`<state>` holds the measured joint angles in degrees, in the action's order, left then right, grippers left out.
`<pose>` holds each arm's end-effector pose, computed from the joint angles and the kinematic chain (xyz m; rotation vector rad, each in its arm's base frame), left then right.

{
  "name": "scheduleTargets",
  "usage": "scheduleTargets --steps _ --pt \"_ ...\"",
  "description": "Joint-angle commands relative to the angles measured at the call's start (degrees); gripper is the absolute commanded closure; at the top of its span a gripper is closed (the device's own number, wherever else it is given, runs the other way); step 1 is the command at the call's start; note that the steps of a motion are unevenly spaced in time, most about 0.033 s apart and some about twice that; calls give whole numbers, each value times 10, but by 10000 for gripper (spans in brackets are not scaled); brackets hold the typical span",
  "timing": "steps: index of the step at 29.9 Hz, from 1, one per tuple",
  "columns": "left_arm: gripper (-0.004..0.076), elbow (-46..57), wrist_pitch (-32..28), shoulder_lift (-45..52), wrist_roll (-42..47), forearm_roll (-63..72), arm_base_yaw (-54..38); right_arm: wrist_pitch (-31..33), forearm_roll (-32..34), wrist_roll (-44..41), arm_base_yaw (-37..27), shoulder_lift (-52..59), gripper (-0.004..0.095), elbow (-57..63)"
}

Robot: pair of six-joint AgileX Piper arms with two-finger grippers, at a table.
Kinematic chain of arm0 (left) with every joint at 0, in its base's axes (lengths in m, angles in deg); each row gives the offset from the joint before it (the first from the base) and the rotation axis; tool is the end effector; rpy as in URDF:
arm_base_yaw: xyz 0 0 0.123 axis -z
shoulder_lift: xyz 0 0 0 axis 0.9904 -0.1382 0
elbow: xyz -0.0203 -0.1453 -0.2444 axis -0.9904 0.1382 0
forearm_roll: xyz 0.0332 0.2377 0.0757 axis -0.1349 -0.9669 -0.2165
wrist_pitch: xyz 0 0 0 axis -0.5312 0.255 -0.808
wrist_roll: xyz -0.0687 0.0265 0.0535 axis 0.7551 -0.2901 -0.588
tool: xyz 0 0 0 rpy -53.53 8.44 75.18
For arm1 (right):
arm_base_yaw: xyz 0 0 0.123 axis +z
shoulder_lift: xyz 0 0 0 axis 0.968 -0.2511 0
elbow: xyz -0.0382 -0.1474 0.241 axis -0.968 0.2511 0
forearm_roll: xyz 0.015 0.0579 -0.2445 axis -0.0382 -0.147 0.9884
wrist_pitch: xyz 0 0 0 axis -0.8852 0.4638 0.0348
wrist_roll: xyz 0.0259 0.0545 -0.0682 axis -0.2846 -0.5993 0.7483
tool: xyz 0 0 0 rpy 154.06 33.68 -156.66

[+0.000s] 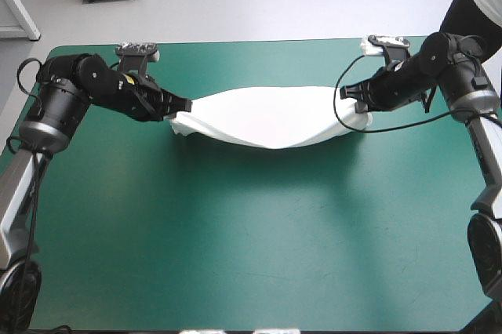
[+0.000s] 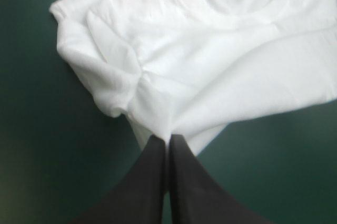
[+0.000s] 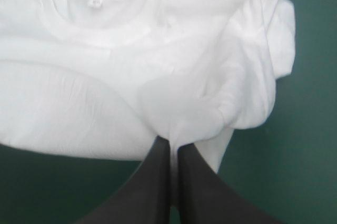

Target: Fold the cloth

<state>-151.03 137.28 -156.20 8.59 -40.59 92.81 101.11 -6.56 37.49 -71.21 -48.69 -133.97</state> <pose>0.3197 -0.0828 0.3854 0.2887 2.5532 -0.3935 0.3653 0.0558 0.3590 -0.1909 2.6419 0.4528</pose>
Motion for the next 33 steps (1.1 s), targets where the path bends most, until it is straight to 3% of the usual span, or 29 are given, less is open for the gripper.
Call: scheduleTargets --steps 1,13,22,25,33 --pt "734 73 -17 70 -1 9 -1 -1 -10 9 13 63 921 57" --pt "734 336 -17 171 -11 5 -1 34 39 6 69 138 921 296" --pt "732 399 -18 174 -23 0 -1 35 59 9 69 146 915 362" --pt "706 399 7 174 -27 -4 -1 37 57 11 69 146 836 362" --pt "484 399 58 205 -27 -39 -1 37 59 3 69 171 419 360"
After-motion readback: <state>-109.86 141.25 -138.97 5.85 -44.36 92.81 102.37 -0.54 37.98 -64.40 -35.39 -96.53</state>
